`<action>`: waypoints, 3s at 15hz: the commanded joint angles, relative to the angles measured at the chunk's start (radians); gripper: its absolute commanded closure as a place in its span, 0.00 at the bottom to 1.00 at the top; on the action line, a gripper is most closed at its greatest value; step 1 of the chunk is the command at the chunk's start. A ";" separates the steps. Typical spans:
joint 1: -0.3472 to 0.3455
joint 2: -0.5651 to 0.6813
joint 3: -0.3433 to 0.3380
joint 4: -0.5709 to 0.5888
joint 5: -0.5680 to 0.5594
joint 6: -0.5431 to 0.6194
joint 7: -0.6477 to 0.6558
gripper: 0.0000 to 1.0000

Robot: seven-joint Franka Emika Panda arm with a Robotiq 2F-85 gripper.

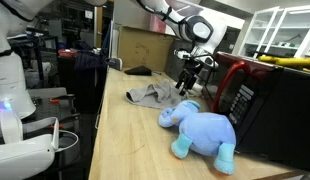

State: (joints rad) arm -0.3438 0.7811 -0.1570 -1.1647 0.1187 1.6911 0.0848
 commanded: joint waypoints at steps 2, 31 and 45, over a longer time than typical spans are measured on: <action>0.032 -0.077 -0.041 -0.131 -0.008 0.041 0.164 0.00; 0.136 -0.462 -0.063 -0.834 0.217 0.629 0.527 0.93; 0.149 -0.718 0.045 -1.015 0.359 0.592 -0.002 0.99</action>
State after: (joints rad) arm -0.2051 0.1530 -0.1252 -2.1133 0.4465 2.3213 0.2057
